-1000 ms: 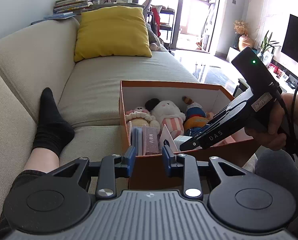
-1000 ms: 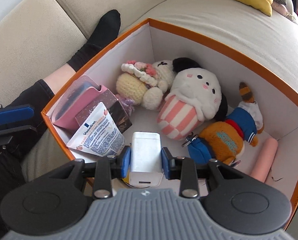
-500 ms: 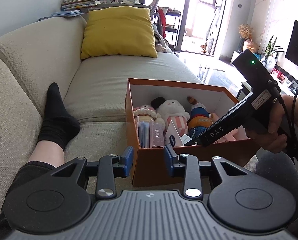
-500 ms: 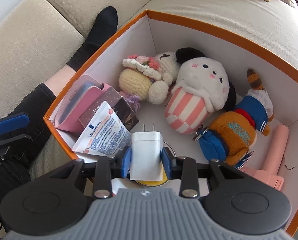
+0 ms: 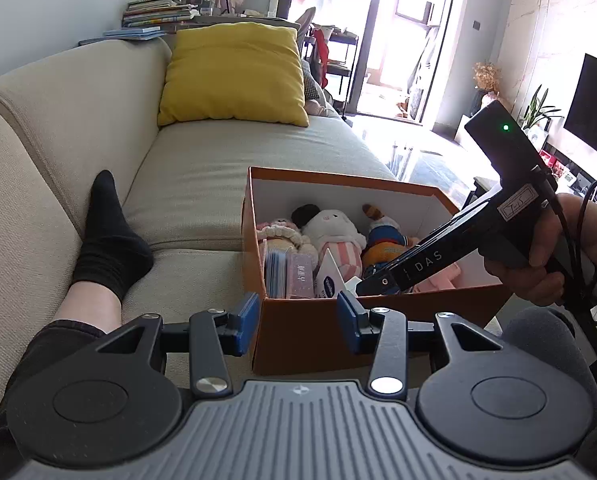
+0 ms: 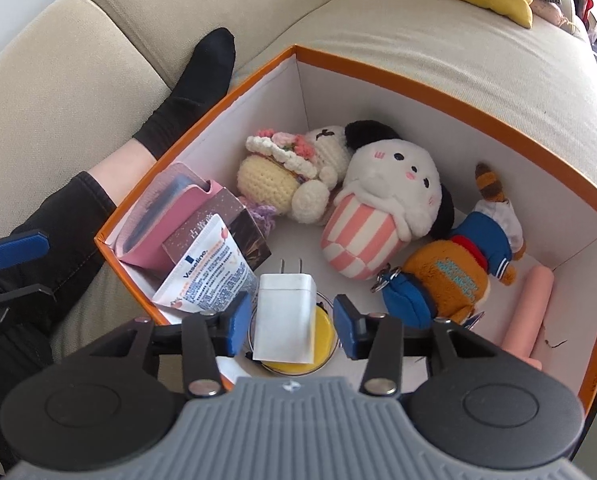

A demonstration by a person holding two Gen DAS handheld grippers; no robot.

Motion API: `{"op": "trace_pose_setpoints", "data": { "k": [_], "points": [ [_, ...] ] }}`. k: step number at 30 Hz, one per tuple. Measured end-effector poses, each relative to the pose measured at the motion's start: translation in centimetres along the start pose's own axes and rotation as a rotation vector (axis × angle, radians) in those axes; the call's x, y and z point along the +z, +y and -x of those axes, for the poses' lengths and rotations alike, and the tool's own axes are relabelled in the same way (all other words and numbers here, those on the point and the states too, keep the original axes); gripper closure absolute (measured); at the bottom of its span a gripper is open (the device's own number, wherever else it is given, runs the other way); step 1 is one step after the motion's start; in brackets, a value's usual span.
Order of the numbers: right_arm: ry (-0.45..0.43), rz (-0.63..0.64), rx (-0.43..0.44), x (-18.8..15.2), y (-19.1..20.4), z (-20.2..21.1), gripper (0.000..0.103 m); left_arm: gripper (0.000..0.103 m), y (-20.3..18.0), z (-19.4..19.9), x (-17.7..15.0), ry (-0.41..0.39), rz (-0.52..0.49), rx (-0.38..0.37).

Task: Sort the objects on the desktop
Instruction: 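Open the right gripper to release the white charger into the box, then withdraw both open grippers up from the box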

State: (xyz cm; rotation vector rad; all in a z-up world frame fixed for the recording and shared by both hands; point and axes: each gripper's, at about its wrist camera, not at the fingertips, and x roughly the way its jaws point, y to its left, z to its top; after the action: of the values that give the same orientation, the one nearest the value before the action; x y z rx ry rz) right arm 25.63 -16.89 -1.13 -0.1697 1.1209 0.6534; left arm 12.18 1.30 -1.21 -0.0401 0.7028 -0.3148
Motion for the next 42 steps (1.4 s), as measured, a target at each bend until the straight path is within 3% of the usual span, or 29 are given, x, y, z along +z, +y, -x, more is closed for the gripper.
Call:
{"op": "trace_pose_setpoints", "data": {
  "k": [8,14,19,27,29,34,42],
  "points": [
    [-0.137,0.116,-0.111,-1.7,2.1,3.8,0.052,0.053,-1.1,1.8,0.0,-0.06,-0.009,-0.004],
    [-0.287,0.178,-0.201,-3.9,4.1,7.4,0.05,0.048,-1.6,3.5,-0.1,-0.153,0.006,0.042],
    [-0.429,0.168,-0.236,-5.9,5.5,10.2,0.044,0.036,-2.4,4.3,-0.3,-0.225,0.015,0.081],
    [-0.577,0.061,-0.253,-8.7,6.9,11.8,0.039,0.019,-3.4,4.1,-0.9,-0.266,0.061,0.089],
    [-0.602,0.049,-0.27,-9.3,7.2,11.7,0.034,0.015,-4.0,3.6,-1.1,-0.259,0.05,0.099],
    [-0.625,-0.005,-0.324,-10.4,7.4,10.8,0.033,0.014,-4.9,2.8,-1.3,-0.258,0.059,0.128],
    [-0.572,-0.108,-0.366,-11.2,6.0,8.0,0.031,0.013,-5.6,0.2,-1.7,-0.201,0.072,0.179]
  ]
}}
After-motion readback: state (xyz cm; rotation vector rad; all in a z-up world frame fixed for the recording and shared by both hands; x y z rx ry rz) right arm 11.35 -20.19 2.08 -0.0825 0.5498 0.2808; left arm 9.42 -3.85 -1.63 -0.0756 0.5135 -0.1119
